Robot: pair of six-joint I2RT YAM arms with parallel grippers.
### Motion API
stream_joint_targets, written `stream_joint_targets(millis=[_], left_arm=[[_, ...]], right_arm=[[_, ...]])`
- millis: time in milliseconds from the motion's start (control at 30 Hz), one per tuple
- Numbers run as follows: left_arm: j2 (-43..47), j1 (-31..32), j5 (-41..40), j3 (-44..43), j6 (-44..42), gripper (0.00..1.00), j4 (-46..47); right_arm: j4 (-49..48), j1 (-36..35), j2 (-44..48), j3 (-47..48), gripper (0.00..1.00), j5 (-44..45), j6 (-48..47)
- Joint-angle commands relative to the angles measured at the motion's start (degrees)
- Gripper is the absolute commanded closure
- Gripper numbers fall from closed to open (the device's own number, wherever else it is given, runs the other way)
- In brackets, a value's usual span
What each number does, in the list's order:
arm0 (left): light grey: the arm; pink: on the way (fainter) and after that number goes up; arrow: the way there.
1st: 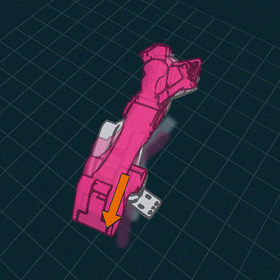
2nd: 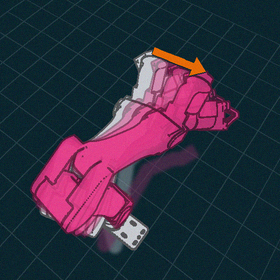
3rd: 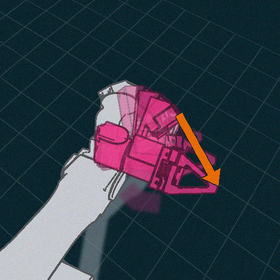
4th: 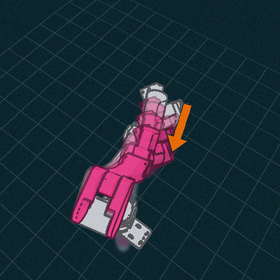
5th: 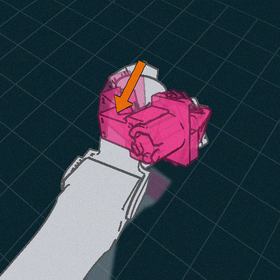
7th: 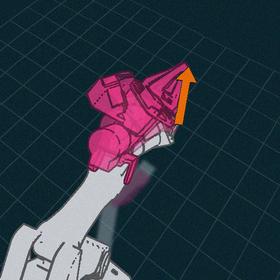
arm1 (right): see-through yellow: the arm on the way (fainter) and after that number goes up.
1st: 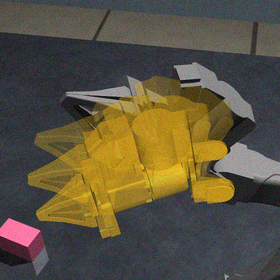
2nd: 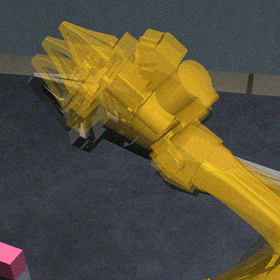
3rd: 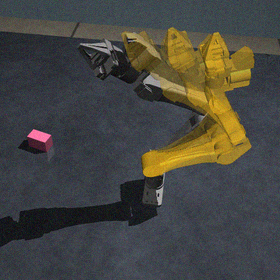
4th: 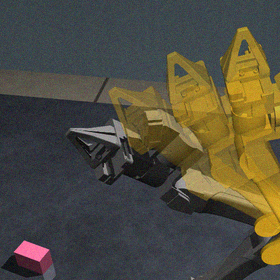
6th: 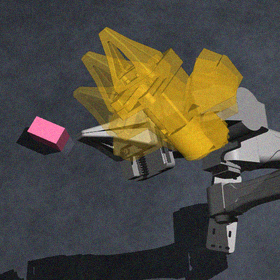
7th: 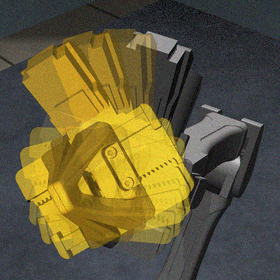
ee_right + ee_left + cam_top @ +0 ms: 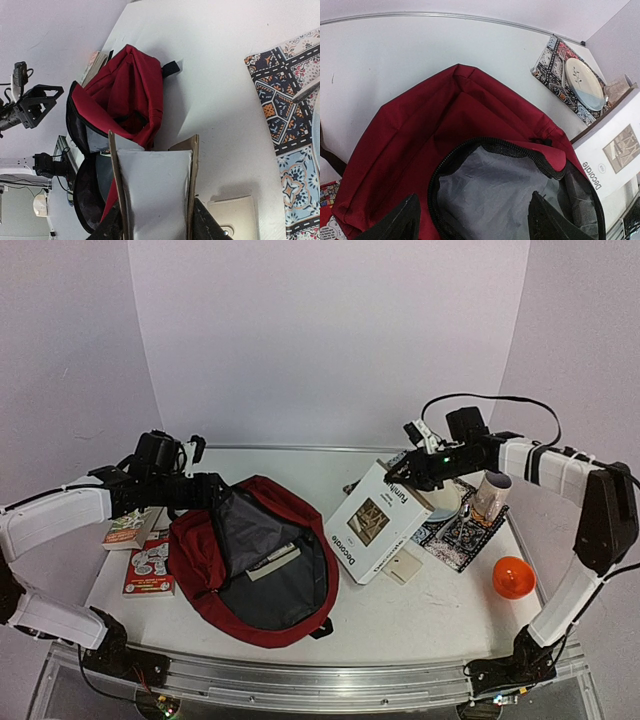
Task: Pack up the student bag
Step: Pick up the largest pocket of the bag from the student bag.
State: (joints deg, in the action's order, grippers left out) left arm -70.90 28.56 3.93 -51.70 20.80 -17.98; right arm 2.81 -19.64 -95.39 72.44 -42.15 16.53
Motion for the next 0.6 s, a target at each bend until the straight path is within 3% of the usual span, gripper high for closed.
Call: stream_joint_targets(millis=[0,200,300,433,567], left_arm=[[-2.30,-0.11,2.43,-3.03,-2.22,0.23,0.62],[-5.99,-0.17,5.03,-5.29,-3.50,0.20,-0.36],[-7.65,-0.26,1.02,-6.88,-3.21,0.20,-2.39],[-9.99,-0.26,-2.56,-8.49,-2.88,0.19,-5.46],[-12.90,-0.34,0.36,-9.28,-2.75,0.19,-6.18]], right_arm=[[4.42,-0.14,7.31,2.31,0.96,1.20,1.04],[5.23,-0.13,12.71,2.25,1.00,5.36,3.14],[5.02,-0.14,14.81,1.56,1.00,5.80,4.47],[0.69,-0.19,17.43,-1.17,1.00,4.79,8.96],[-6.01,-0.15,20.23,-5.81,1.00,3.62,15.28]])
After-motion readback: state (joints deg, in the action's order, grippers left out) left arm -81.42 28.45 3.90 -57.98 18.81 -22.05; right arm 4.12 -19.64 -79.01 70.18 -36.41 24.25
